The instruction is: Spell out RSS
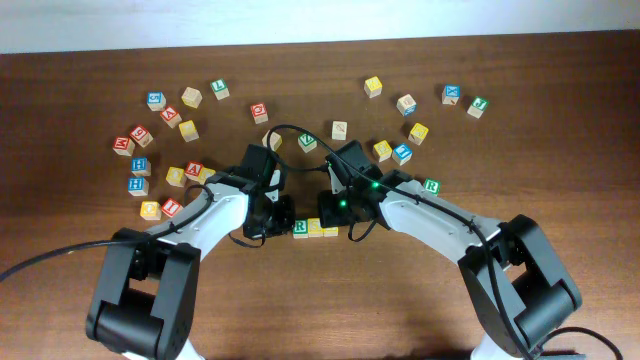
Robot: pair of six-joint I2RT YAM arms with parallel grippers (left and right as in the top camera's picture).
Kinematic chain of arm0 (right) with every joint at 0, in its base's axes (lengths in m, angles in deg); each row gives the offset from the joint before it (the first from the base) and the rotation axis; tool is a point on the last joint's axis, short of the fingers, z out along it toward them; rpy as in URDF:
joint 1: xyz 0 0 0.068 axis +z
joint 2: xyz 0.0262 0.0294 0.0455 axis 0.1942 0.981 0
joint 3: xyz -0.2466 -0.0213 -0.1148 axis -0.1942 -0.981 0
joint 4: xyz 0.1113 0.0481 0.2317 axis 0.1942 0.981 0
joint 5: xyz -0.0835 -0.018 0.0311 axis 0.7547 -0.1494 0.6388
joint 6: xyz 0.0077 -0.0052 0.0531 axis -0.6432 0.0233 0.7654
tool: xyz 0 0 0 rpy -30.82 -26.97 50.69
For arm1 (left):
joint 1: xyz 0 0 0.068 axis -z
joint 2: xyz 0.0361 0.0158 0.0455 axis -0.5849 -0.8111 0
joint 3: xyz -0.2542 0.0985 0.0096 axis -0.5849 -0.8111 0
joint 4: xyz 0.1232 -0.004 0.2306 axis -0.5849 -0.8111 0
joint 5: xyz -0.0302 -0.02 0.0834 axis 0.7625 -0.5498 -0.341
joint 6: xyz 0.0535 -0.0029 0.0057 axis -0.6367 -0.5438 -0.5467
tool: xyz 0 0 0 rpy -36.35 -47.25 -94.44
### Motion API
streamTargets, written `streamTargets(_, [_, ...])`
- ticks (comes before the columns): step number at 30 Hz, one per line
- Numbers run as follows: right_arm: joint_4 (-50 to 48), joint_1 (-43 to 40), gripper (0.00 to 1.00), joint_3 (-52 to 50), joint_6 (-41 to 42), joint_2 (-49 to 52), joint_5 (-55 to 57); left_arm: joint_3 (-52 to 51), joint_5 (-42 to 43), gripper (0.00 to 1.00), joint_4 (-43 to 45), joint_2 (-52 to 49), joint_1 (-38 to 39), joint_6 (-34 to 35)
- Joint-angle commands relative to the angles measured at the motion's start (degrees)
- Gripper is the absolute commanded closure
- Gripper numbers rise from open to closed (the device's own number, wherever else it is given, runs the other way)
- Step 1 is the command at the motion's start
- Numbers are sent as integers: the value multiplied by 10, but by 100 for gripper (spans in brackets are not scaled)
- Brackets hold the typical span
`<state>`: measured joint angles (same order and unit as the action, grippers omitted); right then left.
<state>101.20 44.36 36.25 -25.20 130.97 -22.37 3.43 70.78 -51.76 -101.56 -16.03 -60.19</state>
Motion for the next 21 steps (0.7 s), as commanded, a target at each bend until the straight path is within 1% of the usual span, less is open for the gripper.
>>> streamTargets(1, [-1, 5, 96, -3, -6, 2, 7, -5, 9, 100, 1, -6, 1, 6])
streamTargets(3, [-2, 0, 96, 2, -6, 2, 7, -5, 9, 100, -1, -6, 1, 6])
streamTargets(6, [25, -20, 96, 24, -6, 1, 7, -5, 9, 100, -5, -6, 1, 5])
streamTargets(9, [110, -56, 96, 65, -6, 0, 7, -5, 9, 100, -5, -6, 1, 5])
streamTargets(10, [156, -73, 96, 79, -6, 0, 7, -5, 9, 100, -5, -6, 1, 5])
streamTargets(11, [199, -91, 96, 88, -6, 0, 5, -5, 9, 100, -5, -6, 4, 5])
streamTargets(13, [247, -115, 96, 88, -7, 0, 5, -5, 9, 100, -3, -6, 14, 5])
streamTargets(15, [266, -120, 96, 84, -7, 0, 4, -5, 4, 100, 4, -6, 27, 6])
streamTargets(18, [270, -104, 96, 75, -6, 2, 4, -5, 0, 100, 8, -6, 35, 6])
streamTargets(21, [231, -73, 96, 54, 7, 2, 7, -5, 0, 100, 9, -6, 36, 10])
